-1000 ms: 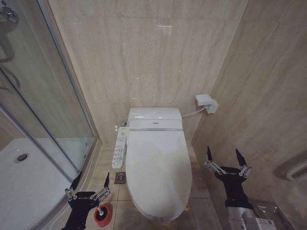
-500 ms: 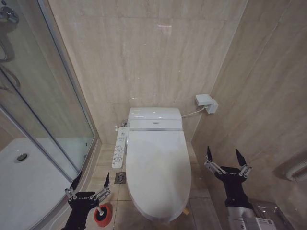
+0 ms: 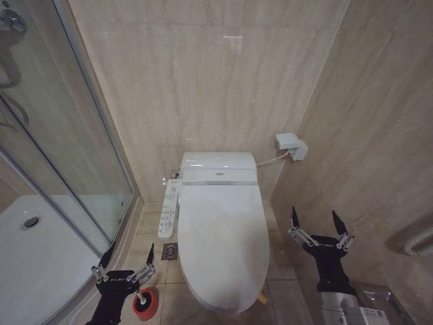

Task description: Open the toilet lid, clean the toilet bowl with a toilet brush, close the toilet lid, and flush.

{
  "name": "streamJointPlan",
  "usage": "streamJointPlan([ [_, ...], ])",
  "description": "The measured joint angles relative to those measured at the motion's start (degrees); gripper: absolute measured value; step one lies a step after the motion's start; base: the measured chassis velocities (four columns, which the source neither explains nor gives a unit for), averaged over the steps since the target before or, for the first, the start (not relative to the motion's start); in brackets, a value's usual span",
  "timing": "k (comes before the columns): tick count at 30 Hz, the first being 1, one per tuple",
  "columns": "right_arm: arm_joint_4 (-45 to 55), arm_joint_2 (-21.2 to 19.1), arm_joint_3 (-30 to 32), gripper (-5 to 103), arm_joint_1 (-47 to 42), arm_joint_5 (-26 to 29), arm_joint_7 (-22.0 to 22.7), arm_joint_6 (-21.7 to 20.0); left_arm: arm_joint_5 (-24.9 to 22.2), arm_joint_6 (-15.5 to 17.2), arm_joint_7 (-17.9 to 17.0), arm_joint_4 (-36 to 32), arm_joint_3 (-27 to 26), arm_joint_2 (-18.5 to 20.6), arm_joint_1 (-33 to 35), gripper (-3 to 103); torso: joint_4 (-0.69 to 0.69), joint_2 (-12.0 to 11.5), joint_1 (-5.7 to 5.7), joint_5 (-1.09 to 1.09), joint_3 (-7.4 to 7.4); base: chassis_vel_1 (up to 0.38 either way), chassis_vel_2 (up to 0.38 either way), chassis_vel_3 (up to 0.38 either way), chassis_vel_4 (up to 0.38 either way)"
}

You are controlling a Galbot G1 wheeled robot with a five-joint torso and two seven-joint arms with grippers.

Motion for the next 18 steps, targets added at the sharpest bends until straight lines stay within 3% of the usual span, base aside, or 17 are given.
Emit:
streamJointPlan([
  [1,0.0,0.0,0.0,100,0.0,0.0,0.0,0.0,0.0,0.0,0.0,0.0,0.0,0.0,0.0,100,0.0,0.0,0.0,0.0,0.0,0.0,0.0,0.0,0.0],
  [4,0.0,0.0,0.0,100,0.0,0.0,0.0,0.0,-6.3,5.5,1.3,0.0,-4.0,2.3,-6.2,100,-0.02,0.0,0.0,-0.01,0.0,0.0,0.0,0.0,0.0],
  [5,0.0,0.0,0.0,100,0.0,0.0,0.0,0.0,-6.3,5.5,1.3,0.0,-4.0,2.3,-6.2,100,-0.02,0.0,0.0,-0.01,0.0,0.0,0.0,0.0,0.0],
  [9,0.0,0.0,0.0,100,0.0,0.0,0.0,0.0,-13.7,12.1,2.9,0.0,-8.8,4.9,-13.4,100,-0.02,0.0,0.01,-0.01,0.01,0.0,0.0,0.0,0.0],
  [10,0.0,0.0,0.0,100,0.0,0.0,0.0,0.0,-13.7,12.1,2.9,0.0,-8.8,4.9,-13.4,100,-0.02,0.0,0.01,-0.01,0.01,0.0,0.0,0.0,0.0],
  [13,0.0,0.0,0.0,100,0.0,0.0,0.0,0.0,-20.6,18.2,4.3,0.0,-13.1,7.3,-20.0,100,-0.02,0.0,0.01,-0.01,0.01,0.0,0.0,0.0,0.0],
  [18,0.0,0.0,0.0,100,0.0,0.0,0.0,0.0,-25.7,22.6,5.4,0.0,-16.5,9.2,-25.0,97,-0.04,0.0,0.01,0.0,0.01,0.0,0.0,0.0,0.0],
])
